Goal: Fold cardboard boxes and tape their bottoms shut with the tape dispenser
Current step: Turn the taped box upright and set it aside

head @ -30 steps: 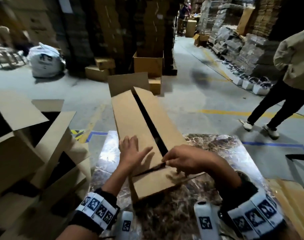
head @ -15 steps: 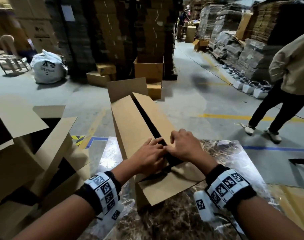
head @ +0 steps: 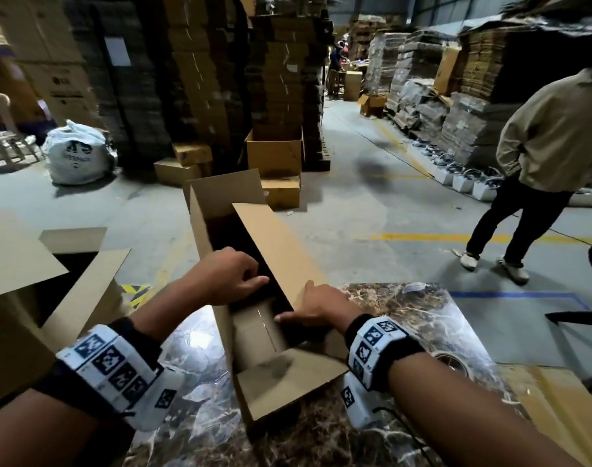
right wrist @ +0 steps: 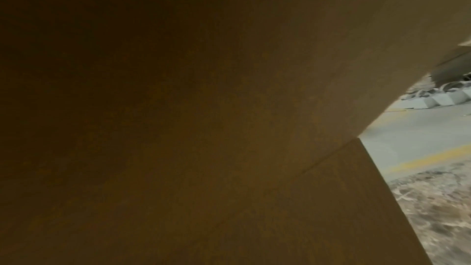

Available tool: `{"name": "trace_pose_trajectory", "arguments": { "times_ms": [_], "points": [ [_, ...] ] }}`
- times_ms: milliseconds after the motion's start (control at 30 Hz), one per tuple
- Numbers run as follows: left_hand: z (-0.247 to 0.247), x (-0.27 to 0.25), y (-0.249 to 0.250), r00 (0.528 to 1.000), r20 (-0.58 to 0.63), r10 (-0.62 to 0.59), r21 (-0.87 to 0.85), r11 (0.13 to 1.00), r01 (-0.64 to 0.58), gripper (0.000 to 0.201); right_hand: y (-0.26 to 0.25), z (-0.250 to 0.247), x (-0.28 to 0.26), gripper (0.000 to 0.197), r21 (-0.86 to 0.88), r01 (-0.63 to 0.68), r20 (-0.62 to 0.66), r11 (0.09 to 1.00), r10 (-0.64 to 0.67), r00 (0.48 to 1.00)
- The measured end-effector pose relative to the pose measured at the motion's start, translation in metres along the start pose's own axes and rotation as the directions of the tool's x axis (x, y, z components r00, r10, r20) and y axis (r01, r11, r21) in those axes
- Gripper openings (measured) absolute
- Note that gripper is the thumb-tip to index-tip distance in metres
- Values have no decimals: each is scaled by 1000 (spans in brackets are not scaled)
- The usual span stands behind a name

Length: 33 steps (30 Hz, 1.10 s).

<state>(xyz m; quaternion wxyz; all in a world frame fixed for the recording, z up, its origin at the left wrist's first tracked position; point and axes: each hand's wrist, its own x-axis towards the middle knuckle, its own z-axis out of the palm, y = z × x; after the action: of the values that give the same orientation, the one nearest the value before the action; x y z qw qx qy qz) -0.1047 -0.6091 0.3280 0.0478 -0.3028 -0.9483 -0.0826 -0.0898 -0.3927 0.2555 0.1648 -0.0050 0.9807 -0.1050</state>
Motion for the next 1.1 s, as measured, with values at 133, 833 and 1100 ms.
{"name": "trace_pose_trajectory", "arguments": {
  "times_ms": [133, 833, 1100],
  "points": [
    [-11, -20, -17, 939, 192, -284, 317, 924, 215, 39, -8, 8, -3, 76, 10, -36, -73, 999, 37, 997],
    [137, -34, -55, 420, 417, -806, -599, 104, 794, 48, 50, -42, -11, 30, 883, -235, 200, 407, 126, 972],
    [132, -42, -55, 602, 458, -654, -819, -46, 572, 33, 141, 0, -17, 34, 954, -122, 187, -274, 225, 956]
  ]
}}
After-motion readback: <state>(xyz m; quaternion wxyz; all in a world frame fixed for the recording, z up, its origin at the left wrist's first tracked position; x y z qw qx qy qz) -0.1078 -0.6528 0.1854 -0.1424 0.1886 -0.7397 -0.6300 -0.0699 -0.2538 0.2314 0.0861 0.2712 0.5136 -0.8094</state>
